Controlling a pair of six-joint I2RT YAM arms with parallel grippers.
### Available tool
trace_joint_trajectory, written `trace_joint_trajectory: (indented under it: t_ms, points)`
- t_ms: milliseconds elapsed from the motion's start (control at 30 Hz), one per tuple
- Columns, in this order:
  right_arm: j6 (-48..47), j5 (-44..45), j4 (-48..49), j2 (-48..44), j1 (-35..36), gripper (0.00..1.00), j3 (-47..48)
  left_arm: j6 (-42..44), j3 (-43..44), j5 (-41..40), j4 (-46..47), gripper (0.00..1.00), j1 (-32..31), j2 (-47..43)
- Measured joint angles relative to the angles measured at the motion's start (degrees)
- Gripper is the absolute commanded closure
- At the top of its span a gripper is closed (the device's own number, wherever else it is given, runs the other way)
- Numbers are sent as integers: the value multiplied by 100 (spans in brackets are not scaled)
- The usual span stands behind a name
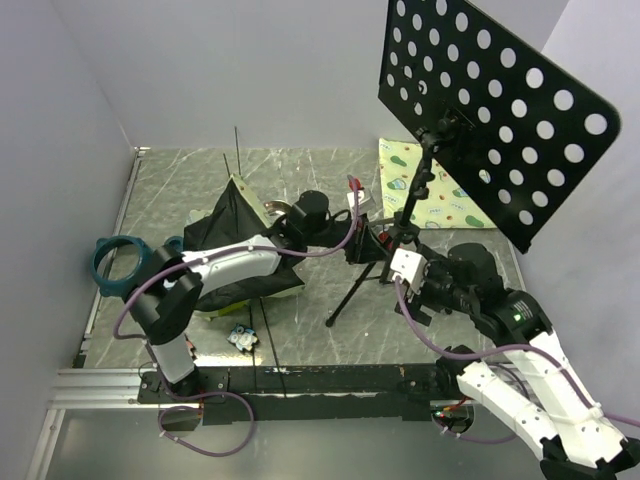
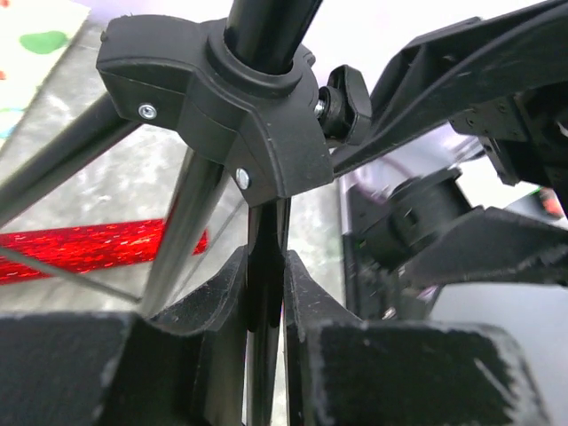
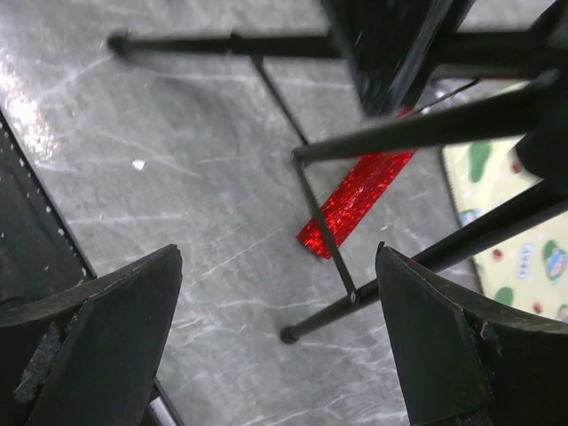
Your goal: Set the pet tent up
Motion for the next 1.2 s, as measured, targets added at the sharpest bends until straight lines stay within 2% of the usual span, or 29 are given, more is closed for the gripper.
trace_joint_trajectory:
  t_ms: [33, 100, 133, 167, 233, 300, 533, 700, 900, 1200]
  points:
    - [15, 0, 24, -28, 0, 4, 24, -144, 2, -13, 120, 94, -28, 52]
    - [66, 0, 109, -122, 0, 4, 66, -494, 0, -11, 372, 71, -66, 151]
    - [96, 4, 133, -157, 0, 4, 96, -625, -9, -9, 461, 54, -72, 173]
    - [120, 4, 157, -166, 0, 5, 157, -815, -44, -31, 544, 42, -74, 184]
    - [168, 11, 210, -149, 2, 5, 256, -1088, -195, -26, 577, 29, -52, 114]
    - [273, 46, 284, -94, 17, 5, 378, -1200, -479, -2, 407, 23, 17, -111]
    - [767, 396, 575, 442, 181, 8, 822, -938, -1180, 232, -590, 20, 691, -1740]
    - [922, 623, 525, 905, 675, 7, 1137, -505, -1545, 461, -1209, 20, 1659, -2946]
    - [605, 763, 501, 1687, 1762, 8, 1746, -28, -1711, 455, -2037, 21, 2503, -3554]
    - [407, 1078, 531, 2208, 2514, 7, 1738, 111, -1987, 352, -2562, 19, 2667, -3950]
